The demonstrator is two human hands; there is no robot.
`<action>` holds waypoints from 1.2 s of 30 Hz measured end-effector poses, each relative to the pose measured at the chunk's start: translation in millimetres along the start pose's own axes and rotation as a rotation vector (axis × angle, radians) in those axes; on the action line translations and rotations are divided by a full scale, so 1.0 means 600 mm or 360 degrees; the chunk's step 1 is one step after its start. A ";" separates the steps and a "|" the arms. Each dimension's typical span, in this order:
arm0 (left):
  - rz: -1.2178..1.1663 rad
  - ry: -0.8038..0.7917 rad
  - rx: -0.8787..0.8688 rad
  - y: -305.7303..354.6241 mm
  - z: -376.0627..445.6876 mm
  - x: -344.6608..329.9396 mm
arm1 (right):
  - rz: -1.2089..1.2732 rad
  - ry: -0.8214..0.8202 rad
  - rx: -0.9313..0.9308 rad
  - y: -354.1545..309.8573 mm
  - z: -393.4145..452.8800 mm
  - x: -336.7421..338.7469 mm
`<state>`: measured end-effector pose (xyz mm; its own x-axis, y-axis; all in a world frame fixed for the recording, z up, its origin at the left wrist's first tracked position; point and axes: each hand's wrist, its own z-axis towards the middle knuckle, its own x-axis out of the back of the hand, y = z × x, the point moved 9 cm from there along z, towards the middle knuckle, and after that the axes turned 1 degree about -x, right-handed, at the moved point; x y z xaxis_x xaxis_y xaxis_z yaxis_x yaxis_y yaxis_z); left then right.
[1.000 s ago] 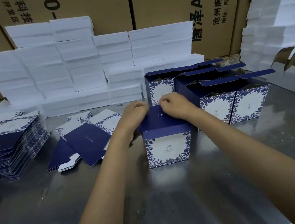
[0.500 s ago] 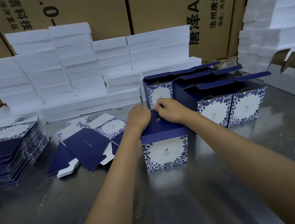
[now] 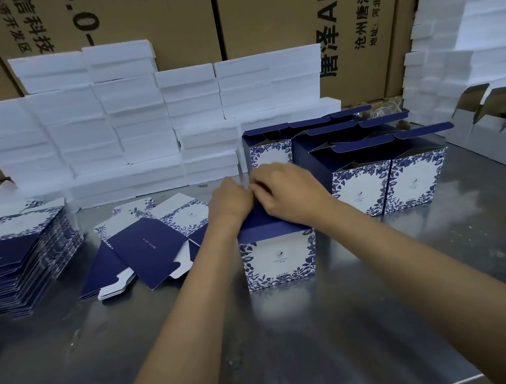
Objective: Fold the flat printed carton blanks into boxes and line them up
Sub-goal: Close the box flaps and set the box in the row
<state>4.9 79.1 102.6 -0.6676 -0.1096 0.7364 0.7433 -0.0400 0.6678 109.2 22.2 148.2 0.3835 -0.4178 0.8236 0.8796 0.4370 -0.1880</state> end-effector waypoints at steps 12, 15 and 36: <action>-0.0429 0.0203 -0.0551 0.027 -0.079 0.040 | 0.0611 0.0014 -0.0236 0.028 -0.108 -0.009; -0.0698 -0.0032 -0.0521 0.001 -0.109 0.019 | 0.1034 -0.0079 -0.0327 0.041 -0.120 -0.015; -0.1167 -0.0308 -0.0659 -0.033 -0.137 0.005 | 0.1483 0.0002 -0.0471 0.065 -0.136 -0.022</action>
<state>-8.2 -2.3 82.9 -0.9526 0.2552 0.1653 0.0526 -0.3972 0.9162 161.4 -20.3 86.2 0.9610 -0.0073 0.2763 0.2588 0.3748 -0.8903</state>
